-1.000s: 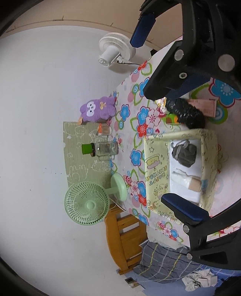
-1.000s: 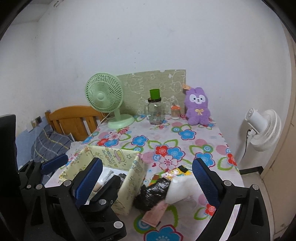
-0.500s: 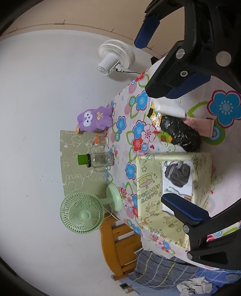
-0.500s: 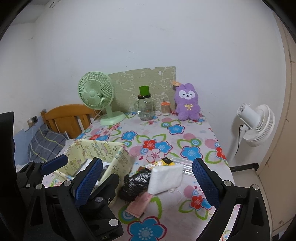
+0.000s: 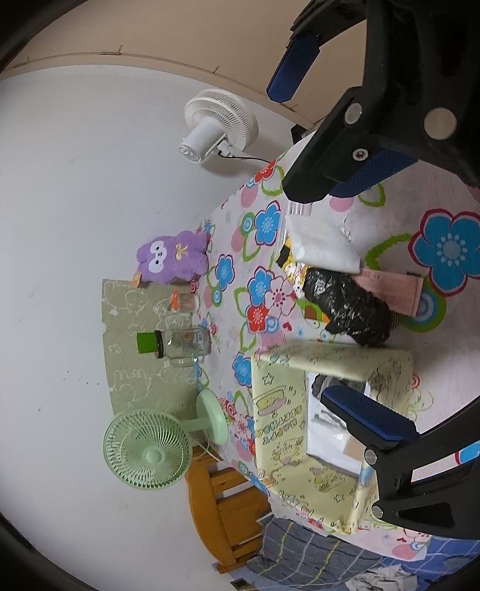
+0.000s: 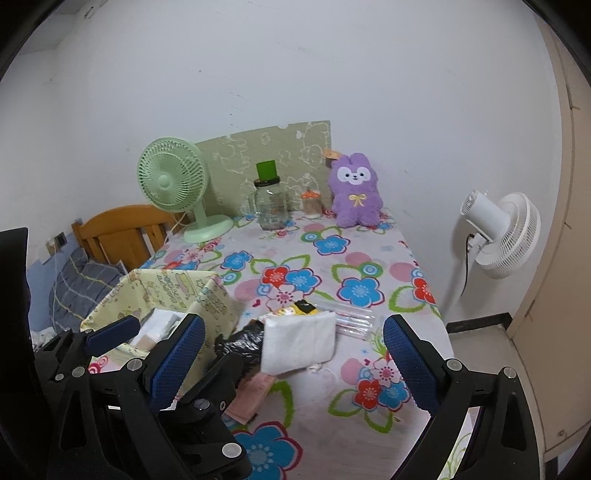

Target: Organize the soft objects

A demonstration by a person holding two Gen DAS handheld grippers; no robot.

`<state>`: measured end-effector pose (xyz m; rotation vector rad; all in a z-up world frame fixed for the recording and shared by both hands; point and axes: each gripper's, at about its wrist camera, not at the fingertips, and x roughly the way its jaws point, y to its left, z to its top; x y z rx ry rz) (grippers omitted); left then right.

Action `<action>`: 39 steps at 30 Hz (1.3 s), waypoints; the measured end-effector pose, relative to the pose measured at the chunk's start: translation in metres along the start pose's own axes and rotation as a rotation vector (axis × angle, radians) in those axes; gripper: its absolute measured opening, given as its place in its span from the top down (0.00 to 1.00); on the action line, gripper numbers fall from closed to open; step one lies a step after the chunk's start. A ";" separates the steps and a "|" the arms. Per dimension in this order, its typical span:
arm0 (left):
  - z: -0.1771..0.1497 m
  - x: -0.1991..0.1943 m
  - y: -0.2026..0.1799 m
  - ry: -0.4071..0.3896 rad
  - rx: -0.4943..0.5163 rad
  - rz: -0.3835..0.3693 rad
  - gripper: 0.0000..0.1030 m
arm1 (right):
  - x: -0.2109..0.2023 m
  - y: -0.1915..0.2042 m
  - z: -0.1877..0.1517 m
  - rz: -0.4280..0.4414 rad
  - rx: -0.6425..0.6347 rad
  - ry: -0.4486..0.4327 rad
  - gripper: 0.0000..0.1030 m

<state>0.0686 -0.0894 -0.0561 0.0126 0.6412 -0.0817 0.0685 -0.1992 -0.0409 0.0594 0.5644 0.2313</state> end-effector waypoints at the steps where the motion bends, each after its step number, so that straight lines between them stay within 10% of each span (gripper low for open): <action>1: 0.000 0.002 -0.002 0.003 0.001 -0.001 0.01 | 0.001 -0.003 -0.001 -0.002 0.003 0.004 0.04; 39: -0.016 0.089 -0.017 0.206 0.080 0.024 0.45 | 0.079 -0.042 -0.025 -0.038 0.074 0.167 0.06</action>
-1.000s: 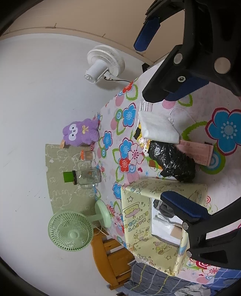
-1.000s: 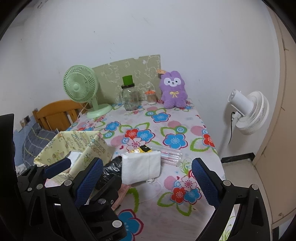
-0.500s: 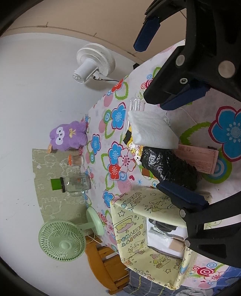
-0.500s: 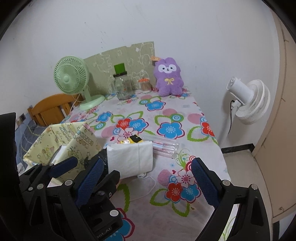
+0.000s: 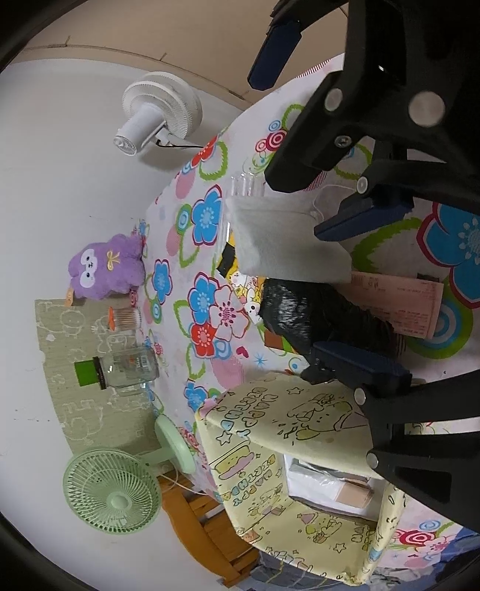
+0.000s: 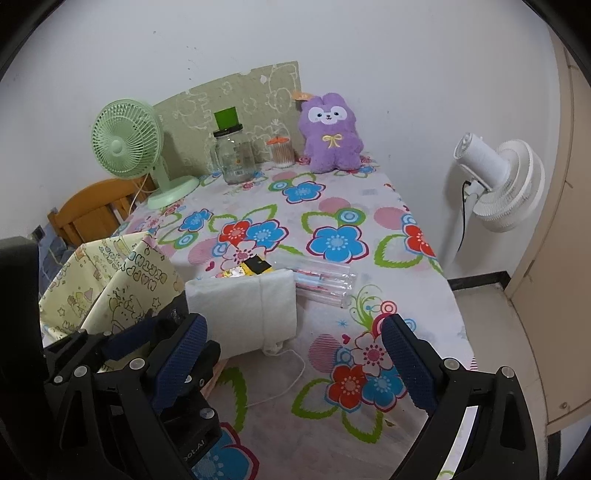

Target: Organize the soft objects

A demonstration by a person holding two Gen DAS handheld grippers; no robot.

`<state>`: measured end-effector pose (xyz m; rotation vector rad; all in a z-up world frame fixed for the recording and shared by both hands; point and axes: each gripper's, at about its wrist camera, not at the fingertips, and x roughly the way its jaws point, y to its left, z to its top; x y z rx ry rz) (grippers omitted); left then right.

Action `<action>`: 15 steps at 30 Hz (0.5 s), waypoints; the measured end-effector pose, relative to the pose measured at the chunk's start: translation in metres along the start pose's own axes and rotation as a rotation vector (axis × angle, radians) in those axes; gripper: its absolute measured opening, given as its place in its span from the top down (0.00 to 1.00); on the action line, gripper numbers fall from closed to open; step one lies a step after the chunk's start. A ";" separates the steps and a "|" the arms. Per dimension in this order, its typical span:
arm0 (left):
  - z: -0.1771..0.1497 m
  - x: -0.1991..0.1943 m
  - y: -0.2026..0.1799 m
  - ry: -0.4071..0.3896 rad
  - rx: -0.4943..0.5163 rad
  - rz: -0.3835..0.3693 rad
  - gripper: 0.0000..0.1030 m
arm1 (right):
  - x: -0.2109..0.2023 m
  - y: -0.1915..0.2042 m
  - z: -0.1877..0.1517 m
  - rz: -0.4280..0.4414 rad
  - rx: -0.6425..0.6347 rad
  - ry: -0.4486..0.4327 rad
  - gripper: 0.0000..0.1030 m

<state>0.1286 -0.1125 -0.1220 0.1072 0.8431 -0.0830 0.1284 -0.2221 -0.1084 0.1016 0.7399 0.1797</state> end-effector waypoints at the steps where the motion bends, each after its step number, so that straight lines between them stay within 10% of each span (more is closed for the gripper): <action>1: 0.000 0.001 0.001 0.004 -0.001 0.002 0.45 | 0.002 0.000 0.000 0.001 -0.001 0.004 0.06; 15: -0.002 0.014 0.005 0.032 0.010 -0.036 0.45 | 0.026 0.006 0.005 0.034 -0.018 0.037 0.06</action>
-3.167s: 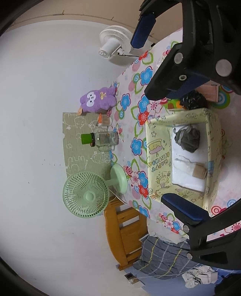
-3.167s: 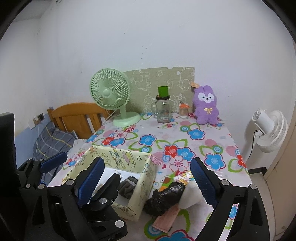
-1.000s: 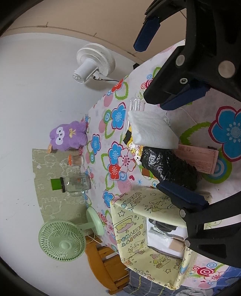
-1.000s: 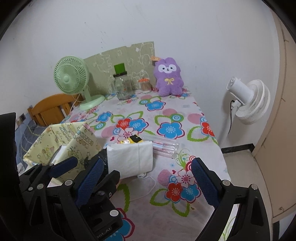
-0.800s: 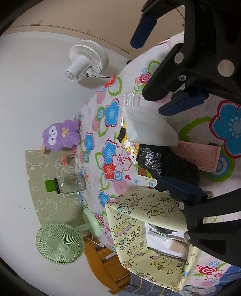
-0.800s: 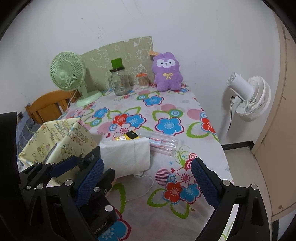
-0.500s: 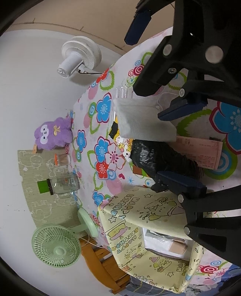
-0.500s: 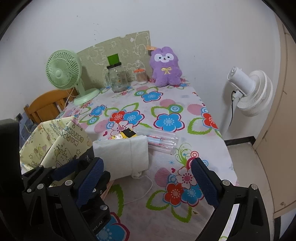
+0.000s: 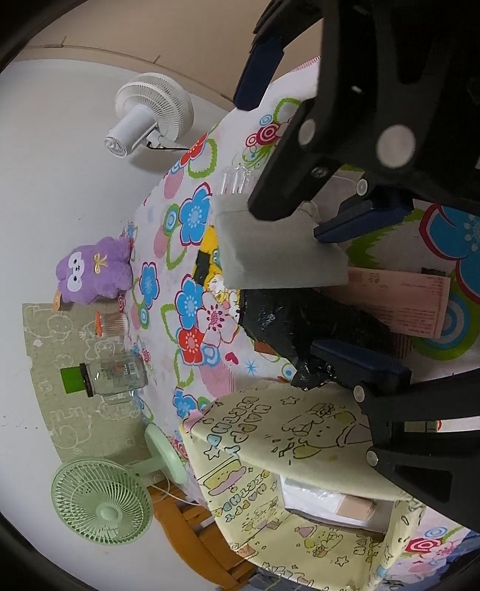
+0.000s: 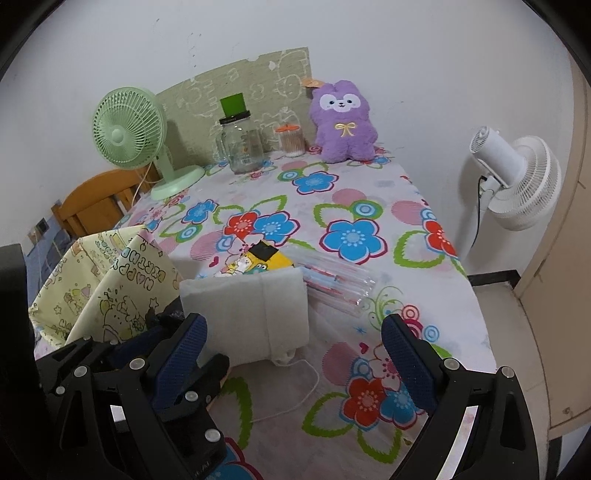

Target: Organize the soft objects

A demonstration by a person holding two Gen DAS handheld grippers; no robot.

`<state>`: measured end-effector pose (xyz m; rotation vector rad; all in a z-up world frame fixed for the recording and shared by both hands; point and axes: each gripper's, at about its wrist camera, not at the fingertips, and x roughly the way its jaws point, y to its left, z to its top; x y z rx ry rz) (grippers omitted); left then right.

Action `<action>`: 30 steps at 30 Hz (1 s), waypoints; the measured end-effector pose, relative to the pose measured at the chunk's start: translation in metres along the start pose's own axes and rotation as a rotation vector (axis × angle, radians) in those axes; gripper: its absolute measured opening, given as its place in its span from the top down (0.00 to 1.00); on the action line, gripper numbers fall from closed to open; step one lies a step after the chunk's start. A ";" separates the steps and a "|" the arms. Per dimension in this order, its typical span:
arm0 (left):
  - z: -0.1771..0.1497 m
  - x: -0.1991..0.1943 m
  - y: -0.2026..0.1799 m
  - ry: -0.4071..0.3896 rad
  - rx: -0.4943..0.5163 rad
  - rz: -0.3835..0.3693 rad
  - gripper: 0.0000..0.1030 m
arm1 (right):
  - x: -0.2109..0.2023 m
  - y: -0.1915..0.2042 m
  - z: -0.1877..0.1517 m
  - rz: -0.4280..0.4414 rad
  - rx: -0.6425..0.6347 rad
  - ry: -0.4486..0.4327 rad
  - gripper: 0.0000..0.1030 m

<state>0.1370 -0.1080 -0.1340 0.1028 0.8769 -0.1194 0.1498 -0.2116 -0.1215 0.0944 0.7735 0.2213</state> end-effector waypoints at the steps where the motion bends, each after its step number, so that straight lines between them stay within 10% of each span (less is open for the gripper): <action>1: 0.000 0.000 0.000 0.001 0.000 -0.003 0.45 | 0.001 0.000 0.001 0.004 -0.001 0.002 0.06; 19: -0.010 -0.001 0.001 -0.001 -0.010 -0.022 0.20 | 0.025 0.017 -0.006 0.071 -0.066 0.073 0.06; 30: -0.017 0.012 -0.005 0.034 0.026 -0.018 0.12 | 0.043 0.015 -0.021 0.087 -0.086 0.138 0.70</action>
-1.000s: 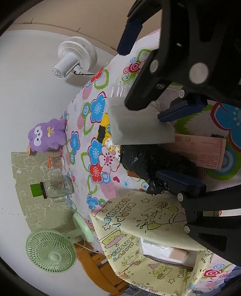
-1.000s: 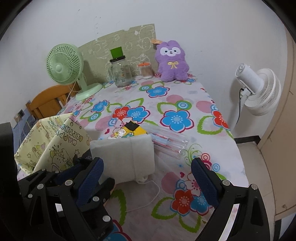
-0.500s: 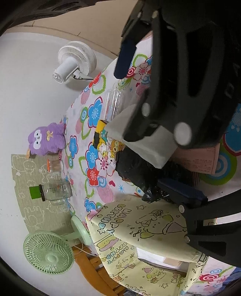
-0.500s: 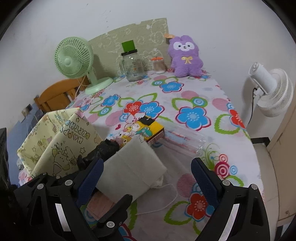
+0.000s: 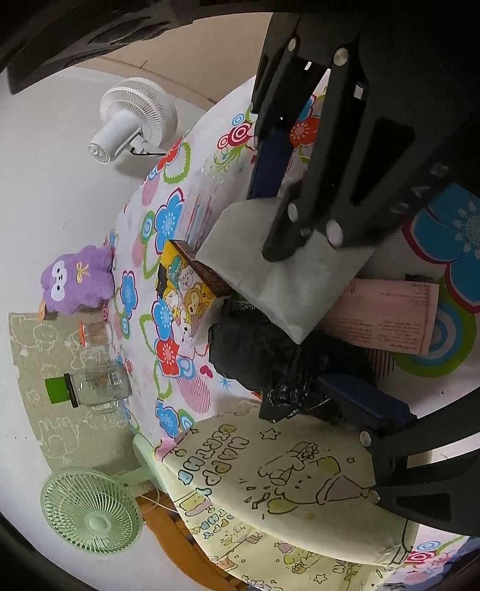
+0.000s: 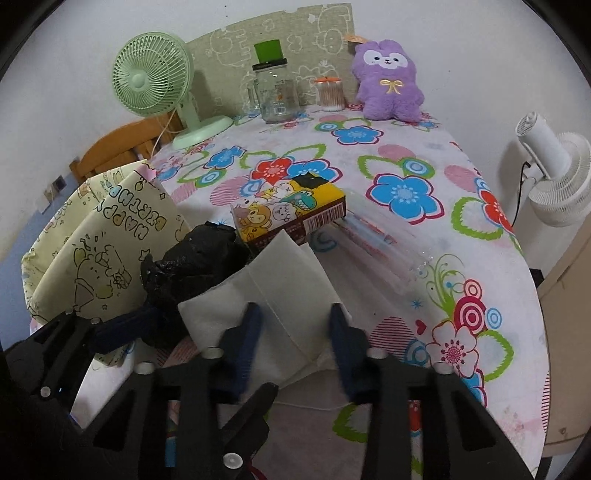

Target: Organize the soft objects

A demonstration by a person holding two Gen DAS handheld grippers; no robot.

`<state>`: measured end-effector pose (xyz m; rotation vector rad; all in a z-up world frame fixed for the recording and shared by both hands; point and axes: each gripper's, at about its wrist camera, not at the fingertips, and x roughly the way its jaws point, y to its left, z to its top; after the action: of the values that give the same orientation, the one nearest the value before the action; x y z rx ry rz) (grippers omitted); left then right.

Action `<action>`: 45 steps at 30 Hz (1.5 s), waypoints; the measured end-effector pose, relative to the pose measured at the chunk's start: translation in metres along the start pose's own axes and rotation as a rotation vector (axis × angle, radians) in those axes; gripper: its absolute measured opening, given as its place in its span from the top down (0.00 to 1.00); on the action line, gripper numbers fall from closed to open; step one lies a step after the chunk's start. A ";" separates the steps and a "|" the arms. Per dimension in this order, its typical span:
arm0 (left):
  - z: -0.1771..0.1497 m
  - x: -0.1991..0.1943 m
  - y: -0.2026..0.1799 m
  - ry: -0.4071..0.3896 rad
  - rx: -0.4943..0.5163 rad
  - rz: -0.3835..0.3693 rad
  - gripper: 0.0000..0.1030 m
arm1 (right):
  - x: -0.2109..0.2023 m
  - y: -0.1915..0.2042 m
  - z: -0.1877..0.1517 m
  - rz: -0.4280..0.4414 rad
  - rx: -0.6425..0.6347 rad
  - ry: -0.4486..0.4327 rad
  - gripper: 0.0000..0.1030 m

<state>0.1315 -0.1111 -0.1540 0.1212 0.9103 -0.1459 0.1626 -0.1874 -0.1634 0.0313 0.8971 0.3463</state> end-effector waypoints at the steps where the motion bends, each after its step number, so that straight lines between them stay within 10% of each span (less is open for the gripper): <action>1: 0.000 0.000 0.000 -0.001 0.002 -0.001 0.12 | -0.001 0.000 -0.001 -0.002 -0.005 -0.002 0.77; 25: 0.020 -0.025 0.005 -0.102 -0.036 0.039 0.13 | -0.048 -0.016 0.016 -0.118 0.066 -0.144 0.91; 45: 0.021 -0.001 0.031 -0.051 -0.097 0.095 0.97 | -0.030 -0.006 0.017 -0.126 0.058 -0.101 0.90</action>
<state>0.1527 -0.0836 -0.1396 0.0698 0.8572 -0.0162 0.1596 -0.2001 -0.1310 0.0447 0.8047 0.1997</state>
